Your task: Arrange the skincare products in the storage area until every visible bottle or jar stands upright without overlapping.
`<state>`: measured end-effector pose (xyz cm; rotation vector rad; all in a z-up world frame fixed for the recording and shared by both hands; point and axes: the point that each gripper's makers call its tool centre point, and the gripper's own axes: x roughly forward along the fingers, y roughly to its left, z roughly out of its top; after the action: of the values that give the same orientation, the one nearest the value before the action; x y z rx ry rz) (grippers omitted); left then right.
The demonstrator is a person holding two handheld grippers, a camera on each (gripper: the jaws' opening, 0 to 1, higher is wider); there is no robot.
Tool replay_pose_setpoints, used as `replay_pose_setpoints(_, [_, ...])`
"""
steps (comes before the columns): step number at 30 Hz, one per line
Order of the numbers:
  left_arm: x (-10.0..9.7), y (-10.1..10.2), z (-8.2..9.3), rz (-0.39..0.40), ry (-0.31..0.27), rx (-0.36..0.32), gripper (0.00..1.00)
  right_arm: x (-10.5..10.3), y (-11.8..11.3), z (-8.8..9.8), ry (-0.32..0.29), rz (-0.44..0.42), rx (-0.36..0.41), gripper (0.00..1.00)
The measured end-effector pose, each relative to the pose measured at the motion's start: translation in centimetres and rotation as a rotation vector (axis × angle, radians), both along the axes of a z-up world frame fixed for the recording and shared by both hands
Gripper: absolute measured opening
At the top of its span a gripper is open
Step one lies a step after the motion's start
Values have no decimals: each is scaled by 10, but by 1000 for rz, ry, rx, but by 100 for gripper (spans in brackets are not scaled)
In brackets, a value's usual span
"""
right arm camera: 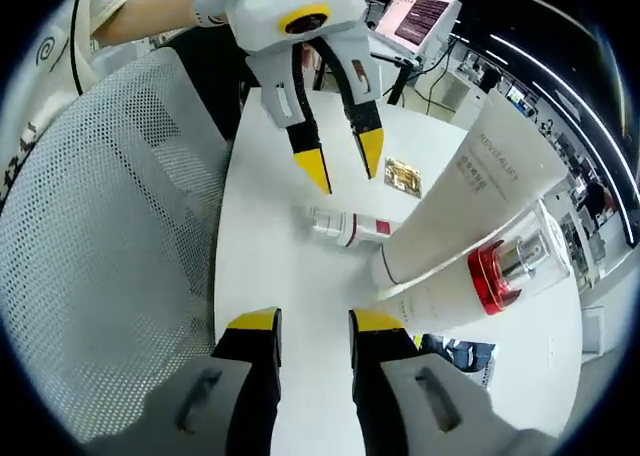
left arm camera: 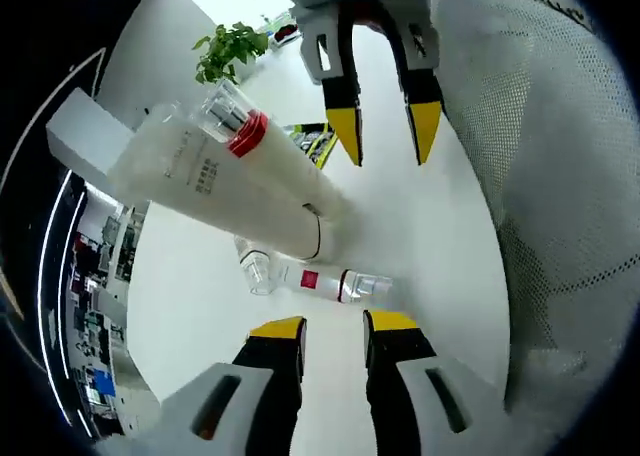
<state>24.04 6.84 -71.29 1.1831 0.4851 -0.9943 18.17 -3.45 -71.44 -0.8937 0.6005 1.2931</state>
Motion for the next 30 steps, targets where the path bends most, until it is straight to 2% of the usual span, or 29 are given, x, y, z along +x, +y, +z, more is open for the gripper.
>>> replay_pose_setpoints(1, [3,1,-2,-2,-12,6,26,0,0,0,0,-2,2,26])
replay_pose_setpoints(6, [4,2,-21,-15,-2,33,41,-3,-2,-1,14,-10,1,25])
replay_pose_setpoints(9, [2,-4,-23,-12,10,5,44,-4,-5,-2,16,-18,-3,25])
replay_pose_setpoints(13, [4,-10,-24,-5,5,-14,54,-4,-7,-4,20,-23,-12,24])
replay_pose_setpoints(22, [14,-31,-24,-22,-20,-47,61,-5,-9,-6,26,-29,-18,24])
replay_pose_setpoints(26, [18,-30,-26,-38,-8,-31,61,-6,-9,-6,28,-29,-20,24])
replay_pose_setpoints(30, [20,-24,-28,-41,29,-34,60,-6,-12,-7,33,-35,-22,24])
